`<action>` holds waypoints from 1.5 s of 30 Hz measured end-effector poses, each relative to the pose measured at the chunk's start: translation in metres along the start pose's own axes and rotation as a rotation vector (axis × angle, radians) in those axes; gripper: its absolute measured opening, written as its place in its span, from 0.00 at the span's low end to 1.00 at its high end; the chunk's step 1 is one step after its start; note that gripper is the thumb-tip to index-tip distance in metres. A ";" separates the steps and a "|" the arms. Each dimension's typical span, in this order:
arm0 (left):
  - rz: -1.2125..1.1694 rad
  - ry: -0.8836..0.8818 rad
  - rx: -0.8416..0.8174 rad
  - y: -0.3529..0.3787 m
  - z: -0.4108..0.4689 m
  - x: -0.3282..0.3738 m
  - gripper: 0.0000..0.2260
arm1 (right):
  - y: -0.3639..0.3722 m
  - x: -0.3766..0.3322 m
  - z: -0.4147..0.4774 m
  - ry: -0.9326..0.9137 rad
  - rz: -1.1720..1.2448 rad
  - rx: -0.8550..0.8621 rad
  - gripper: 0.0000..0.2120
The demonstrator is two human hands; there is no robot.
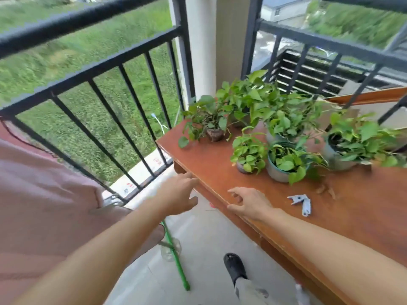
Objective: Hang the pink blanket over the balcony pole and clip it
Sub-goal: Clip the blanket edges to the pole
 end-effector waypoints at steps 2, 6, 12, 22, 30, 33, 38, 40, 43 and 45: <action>-0.072 0.047 -0.042 0.028 0.005 0.041 0.19 | -0.004 0.048 -0.040 0.114 -0.010 0.012 0.24; -0.163 0.122 -0.134 0.078 0.002 0.118 0.18 | -0.011 0.141 -0.112 0.340 -0.031 0.057 0.21; -0.178 0.077 -0.288 0.138 0.024 0.177 0.17 | -0.032 0.237 -0.146 0.580 0.002 0.215 0.13; -0.158 -0.193 -0.305 0.192 0.131 0.231 0.17 | -0.003 0.318 -0.118 0.725 0.138 0.083 0.15; -0.031 -0.157 -0.153 0.237 0.196 0.294 0.17 | -0.020 0.349 -0.154 0.574 0.050 0.130 0.05; -0.073 -0.160 -0.061 0.234 0.194 0.291 0.09 | -0.032 0.352 -0.154 0.462 0.095 0.208 0.04; -0.227 -0.272 -0.058 0.220 0.151 0.235 0.07 | -0.045 0.306 -0.114 0.240 0.172 0.174 0.12; -0.269 -0.379 -0.016 0.207 0.120 0.193 0.09 | -0.044 0.264 -0.085 0.098 0.158 0.141 0.14; -0.373 -0.533 0.070 0.184 0.062 0.125 0.12 | -0.037 0.185 -0.044 -0.116 0.169 0.092 0.14; -0.414 -0.645 0.164 0.163 0.017 0.076 0.12 | -0.032 0.126 -0.019 -0.260 0.140 0.067 0.13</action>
Point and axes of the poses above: each hand's wrist, its own z-axis towards the middle knuckle, its own y-axis out of the palm, x = y × z, the point moved 10 cm from there along z, towards the middle knuckle, and after that the axes turned 11 degrees about -y, right-handed, at the moved point
